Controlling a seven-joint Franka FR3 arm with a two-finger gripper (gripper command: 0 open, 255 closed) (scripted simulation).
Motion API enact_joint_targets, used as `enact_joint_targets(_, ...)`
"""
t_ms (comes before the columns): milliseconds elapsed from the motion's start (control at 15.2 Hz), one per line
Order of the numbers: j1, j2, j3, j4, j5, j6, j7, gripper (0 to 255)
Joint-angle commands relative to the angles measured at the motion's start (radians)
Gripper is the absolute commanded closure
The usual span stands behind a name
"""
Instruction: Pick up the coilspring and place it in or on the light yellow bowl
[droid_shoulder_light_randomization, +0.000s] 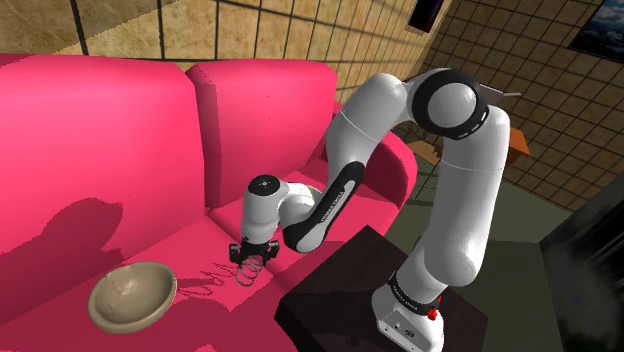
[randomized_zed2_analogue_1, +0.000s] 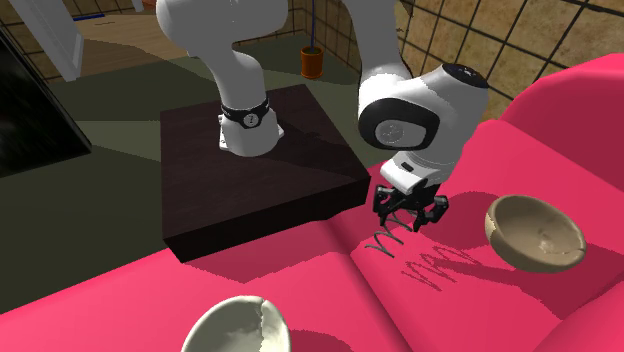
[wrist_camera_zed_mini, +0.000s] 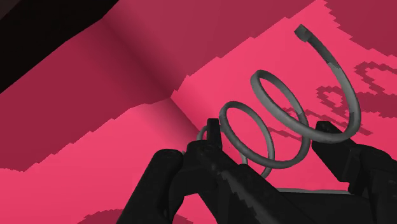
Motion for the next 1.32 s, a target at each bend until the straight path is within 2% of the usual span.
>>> enact_joint_targets(0, -0.024, -0.034, 0.031, -0.010, 0.042, -0.022, -0.035, 255)
enact_joint_targets(660, -0.109, -0.192, 0.154, -0.043, 0.249, -0.117, -0.194, 255)
enact_joint_targets(1254, -0.138, -0.336, 0.212, -0.047, 0.437, -0.220, -0.337, 255)
